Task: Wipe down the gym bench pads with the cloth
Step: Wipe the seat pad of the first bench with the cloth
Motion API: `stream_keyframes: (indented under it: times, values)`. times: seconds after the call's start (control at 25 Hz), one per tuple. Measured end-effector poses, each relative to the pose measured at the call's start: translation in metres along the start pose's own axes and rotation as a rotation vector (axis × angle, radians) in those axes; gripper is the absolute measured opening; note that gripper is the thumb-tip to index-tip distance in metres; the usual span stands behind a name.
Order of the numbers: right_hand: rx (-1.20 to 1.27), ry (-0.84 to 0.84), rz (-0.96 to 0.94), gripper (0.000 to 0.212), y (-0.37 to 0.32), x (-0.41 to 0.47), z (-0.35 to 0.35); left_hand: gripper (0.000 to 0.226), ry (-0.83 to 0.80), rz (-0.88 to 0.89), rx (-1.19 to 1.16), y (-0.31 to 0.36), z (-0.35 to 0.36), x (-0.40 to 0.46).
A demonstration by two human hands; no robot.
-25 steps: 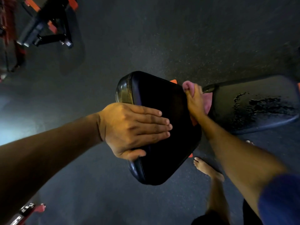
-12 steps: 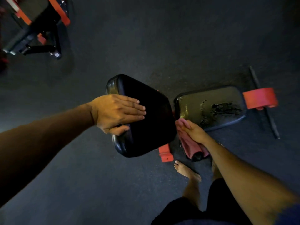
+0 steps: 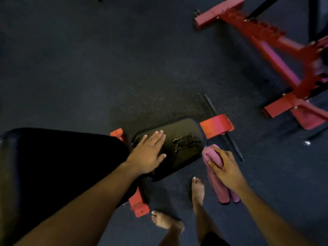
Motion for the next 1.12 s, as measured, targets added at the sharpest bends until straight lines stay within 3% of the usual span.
stream_keyframes:
  times: [0.12,0.24,0.36,0.44,0.52,0.68,0.76,0.96,1.12]
  values:
    - [-0.118,0.050,-0.069,0.060,0.058,0.037,-0.004,0.076,0.058,-0.043,-0.025,0.017,0.080,0.088]
    - [-0.382,-0.096,-0.237,0.068,0.097,0.075,0.031,0.077,0.163,-0.047,-0.004,0.018,0.129,0.139]
    - [-0.437,-0.113,-0.434,0.062,0.099,0.117,0.064,0.078,0.357,-0.051,-0.003,0.014,0.160,0.155]
    - [-0.472,-0.073,-0.479,0.052,0.080,0.151,0.065,0.077,0.394,-0.022,0.000,0.011,0.161,0.154]
    - [-0.536,-0.086,-0.461,0.049,0.065,0.196,0.060,0.077,0.413,-0.011,-0.016,0.011,0.163,0.154]
    - [-0.405,-0.154,-0.403,0.054,0.041,0.274,0.066,0.075,0.393,-0.009,-0.017,0.013,0.164,0.156]
    - [-0.400,-0.099,-0.333,0.053,0.052,0.254,0.061,0.074,0.394,-0.006,-0.024,0.012,0.164,0.156]
    - [-0.170,0.019,0.026,0.044,0.093,0.086,0.064,0.074,0.420,0.003,-0.052,0.013,0.165,0.156]
    - [-0.231,0.064,0.102,0.038,0.083,0.115,0.063,0.074,0.435,-0.006,-0.042,0.012,0.166,0.156]
Point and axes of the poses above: each hand's wrist, its own x-axis towards the middle knuckle, its own z-axis out of the palm, y = z × x, the point moved 5 cm from there along x, towards the middle knuckle, and after that the axes turned 13 degrees about -z, right-handed, at the moved point
